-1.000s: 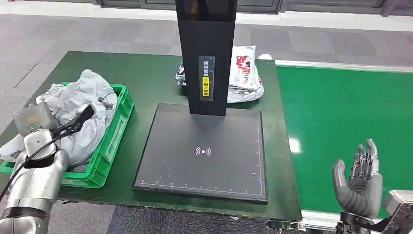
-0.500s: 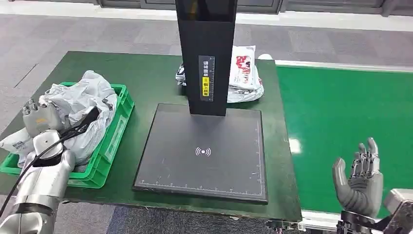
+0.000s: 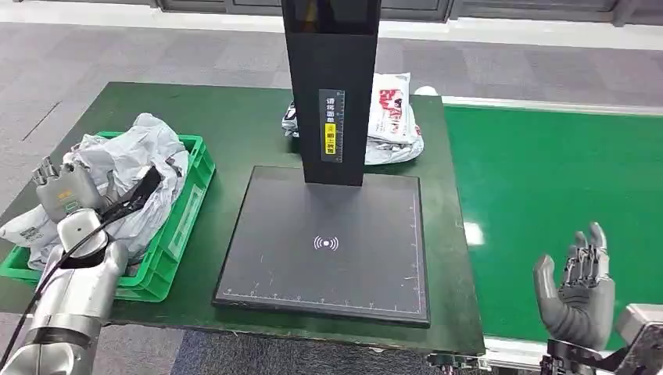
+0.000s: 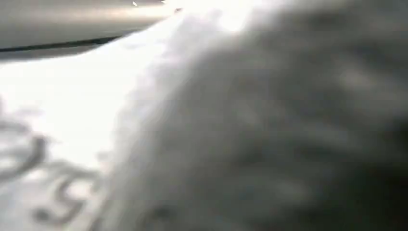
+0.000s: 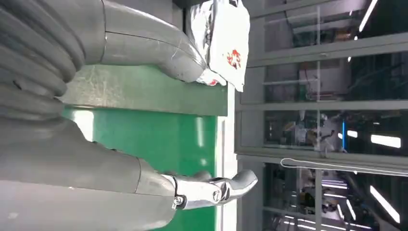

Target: Moved the parcel from conveyor to table for the left to box.

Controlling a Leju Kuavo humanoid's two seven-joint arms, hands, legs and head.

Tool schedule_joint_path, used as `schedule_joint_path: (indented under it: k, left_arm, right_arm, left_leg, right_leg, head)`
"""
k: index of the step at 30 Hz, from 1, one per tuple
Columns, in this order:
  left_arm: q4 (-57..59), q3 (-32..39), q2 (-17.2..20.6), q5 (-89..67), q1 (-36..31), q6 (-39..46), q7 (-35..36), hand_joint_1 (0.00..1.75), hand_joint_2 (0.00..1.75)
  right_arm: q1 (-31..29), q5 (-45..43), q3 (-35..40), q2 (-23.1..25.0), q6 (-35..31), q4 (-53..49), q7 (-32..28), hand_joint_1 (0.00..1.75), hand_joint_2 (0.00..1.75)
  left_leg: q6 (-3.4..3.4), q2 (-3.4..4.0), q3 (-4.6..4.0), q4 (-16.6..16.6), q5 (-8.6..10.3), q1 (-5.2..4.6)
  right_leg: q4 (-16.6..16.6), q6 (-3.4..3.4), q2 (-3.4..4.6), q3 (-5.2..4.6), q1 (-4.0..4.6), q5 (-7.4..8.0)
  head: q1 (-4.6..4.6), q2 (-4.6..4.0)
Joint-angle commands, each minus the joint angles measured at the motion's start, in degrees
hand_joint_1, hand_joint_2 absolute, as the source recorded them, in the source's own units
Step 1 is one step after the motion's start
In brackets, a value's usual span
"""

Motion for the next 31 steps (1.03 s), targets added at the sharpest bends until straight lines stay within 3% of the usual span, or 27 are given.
schedule_joint_path:
  k: [1,6,11,14,16,20,31]
  left_arm:
    - [-2.3,-1.5,-1.1,-3.2,0.6,2.0,1.0,0.0,0.0]
    - [-9.6,-1.6,-1.7,-3.2,3.7,8.1,0.9,0.0,0.0]
    - [-19.6,-0.4,-1.7,-3.2,9.4,20.3,-2.1,0.0,0.0]
    - [-24.0,2.1,-3.6,-3.2,12.0,26.4,-6.8,0.0,0.0]
    - [-27.5,6.0,-7.1,-3.2,13.5,32.1,-13.4,0.0,0.0]
    - [-40.8,9.4,-13.3,-2.9,14.7,32.5,-24.3,0.0,0.0]
    - [-40.8,9.4,-13.3,-2.9,14.7,32.5,-24.3,0.0,0.0]
  right_arm:
    - [-0.1,-0.2,-2.2,0.0,0.0,2.0,0.2,0.0,1.75]
    - [0.5,0.0,-2.2,0.5,0.1,1.7,0.1,0.0,1.75]
    - [1.6,0.2,-2.2,1.3,0.2,1.7,-0.4,0.0,1.75]
    - [1.9,0.3,-2.4,1.7,0.1,1.5,-0.8,0.0,1.75]
    - [2.4,0.3,-2.4,1.9,0.4,1.3,-1.0,0.0,1.75]
    - [2.4,0.4,-1.5,1.5,0.1,2.6,-1.6,0.0,1.75]
    - [2.4,0.4,-1.5,1.5,0.1,2.6,-1.6,0.0,1.75]
  left_leg:
    - [0.02,-0.18,0.14,-0.1,0.02,0.06]
    - [0.03,-0.23,0.17,-0.2,0.01,0.11]
    - [0.02,-0.03,0.11,-0.1,-0.04,0.04]
    - [0.0,-0.03,0.15,-0.1,-0.06,0.06]
    - [-0.03,-0.06,0.16,-0.1,-0.09,0.08]
    - [0.01,-0.04,0.14,-0.1,-0.11,0.08]
    - [0.0,-0.07,0.09,-0.1,-0.1,0.05]
  right_leg:
    - [-0.2,-0.02,-0.06,0.21,0.06,0.0]
    - [-0.3,-0.03,-0.07,0.28,0.11,0.01]
    - [-0.1,-0.01,0.06,0.13,0.04,-0.02]
    - [-0.1,-0.02,0.08,0.18,0.05,-0.03]
    - [-0.2,-0.06,0.06,0.21,0.07,-0.05]
    - [-0.2,-0.06,0.09,0.2,0.08,-0.07]
    - [-0.1,-0.11,0.02,0.13,0.06,-0.08]
  head:
    - [0.0,0.0]
    - [0.0,0.0]
    - [0.0,0.0]
    - [0.0,0.0]
    - [-0.02,0.0]
    - [0.0,0.0]
    - [0.0,0.0]
